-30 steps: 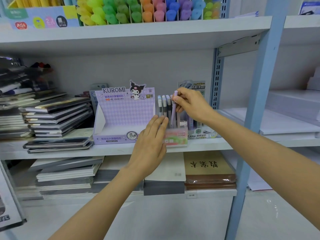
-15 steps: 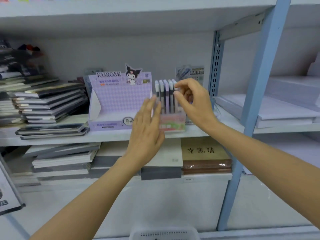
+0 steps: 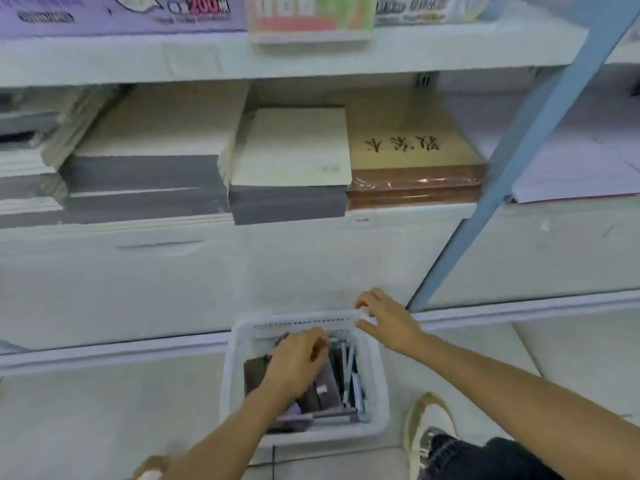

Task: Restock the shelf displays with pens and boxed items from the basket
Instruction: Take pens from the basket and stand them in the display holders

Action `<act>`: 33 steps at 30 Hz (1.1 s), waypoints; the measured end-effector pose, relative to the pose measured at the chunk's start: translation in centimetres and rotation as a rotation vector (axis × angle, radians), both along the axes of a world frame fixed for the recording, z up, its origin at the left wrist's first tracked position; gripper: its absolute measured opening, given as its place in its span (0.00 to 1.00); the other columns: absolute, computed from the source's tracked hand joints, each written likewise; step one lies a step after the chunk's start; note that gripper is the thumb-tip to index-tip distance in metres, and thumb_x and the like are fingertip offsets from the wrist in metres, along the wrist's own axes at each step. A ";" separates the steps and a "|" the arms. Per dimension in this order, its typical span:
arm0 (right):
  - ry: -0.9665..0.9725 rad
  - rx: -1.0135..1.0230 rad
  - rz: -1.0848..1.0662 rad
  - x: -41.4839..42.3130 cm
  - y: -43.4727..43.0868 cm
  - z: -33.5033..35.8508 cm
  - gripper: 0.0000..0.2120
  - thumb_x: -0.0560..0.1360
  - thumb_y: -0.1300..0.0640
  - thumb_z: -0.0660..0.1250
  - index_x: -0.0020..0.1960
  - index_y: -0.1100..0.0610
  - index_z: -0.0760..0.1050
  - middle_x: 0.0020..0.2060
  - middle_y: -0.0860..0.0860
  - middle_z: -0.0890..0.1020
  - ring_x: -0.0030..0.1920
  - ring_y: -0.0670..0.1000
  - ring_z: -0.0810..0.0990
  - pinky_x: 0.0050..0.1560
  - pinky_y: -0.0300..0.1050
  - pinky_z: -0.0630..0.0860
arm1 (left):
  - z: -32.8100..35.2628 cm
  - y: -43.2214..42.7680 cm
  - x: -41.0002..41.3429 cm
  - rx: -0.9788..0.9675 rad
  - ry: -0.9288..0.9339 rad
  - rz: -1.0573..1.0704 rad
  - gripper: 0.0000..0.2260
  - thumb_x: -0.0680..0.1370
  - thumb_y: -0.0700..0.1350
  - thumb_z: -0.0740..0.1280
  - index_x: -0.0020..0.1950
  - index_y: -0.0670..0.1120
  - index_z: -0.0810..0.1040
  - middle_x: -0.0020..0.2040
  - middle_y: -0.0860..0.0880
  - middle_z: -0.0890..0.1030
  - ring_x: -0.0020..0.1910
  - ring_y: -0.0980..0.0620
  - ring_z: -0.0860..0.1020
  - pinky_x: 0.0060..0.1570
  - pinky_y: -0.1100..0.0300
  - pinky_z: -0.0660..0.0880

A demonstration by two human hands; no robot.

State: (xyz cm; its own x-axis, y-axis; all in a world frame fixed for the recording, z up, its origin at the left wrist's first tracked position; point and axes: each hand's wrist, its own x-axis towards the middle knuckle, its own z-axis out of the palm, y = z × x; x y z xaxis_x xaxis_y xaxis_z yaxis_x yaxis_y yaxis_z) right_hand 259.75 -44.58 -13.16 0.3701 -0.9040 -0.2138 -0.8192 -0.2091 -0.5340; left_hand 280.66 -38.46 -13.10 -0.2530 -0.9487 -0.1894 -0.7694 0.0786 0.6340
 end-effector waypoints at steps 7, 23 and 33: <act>-0.054 0.240 -0.212 -2.0 2.3 -8.8 0.28 0.76 0.56 0.69 0.71 0.54 0.62 0.61 0.56 0.72 0.47 0.52 0.78 0.51 0.41 0.71 | -9.8 1.1 -4.2 0.347 0.059 0.151 0.07 0.80 0.46 0.65 0.57 0.50 0.74 0.48 0.51 0.79 0.45 0.53 0.78 0.46 0.63 0.74; -0.200 0.190 -0.215 -3.6 1.3 -10.0 0.25 0.74 0.52 0.71 0.67 0.50 0.66 0.56 0.48 0.74 0.48 0.46 0.77 0.48 0.41 0.76 | -12.8 -2.4 -9.5 0.332 -0.421 0.242 0.09 0.81 0.49 0.61 0.49 0.43 0.74 0.45 0.48 0.78 0.37 0.51 0.73 0.31 0.60 0.66; -0.219 0.140 -0.078 1.6 -0.6 -9.2 0.10 0.80 0.58 0.63 0.60 0.58 0.75 0.55 0.52 0.80 0.50 0.48 0.78 0.49 0.35 0.71 | -10.1 -2.9 -2.1 0.261 0.398 0.593 0.06 0.84 0.44 0.56 0.54 0.43 0.70 0.41 0.47 0.79 0.33 0.51 0.76 0.34 0.53 0.77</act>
State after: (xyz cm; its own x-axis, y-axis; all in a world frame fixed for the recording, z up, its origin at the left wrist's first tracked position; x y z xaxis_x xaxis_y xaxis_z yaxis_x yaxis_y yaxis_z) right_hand 261.39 -45.20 -22.32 0.3520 -0.8987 -0.2614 -0.6914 -0.0614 -0.7198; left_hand 278.55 -41.39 -23.21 0.1892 -0.8838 -0.4279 -0.3454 -0.4678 0.8136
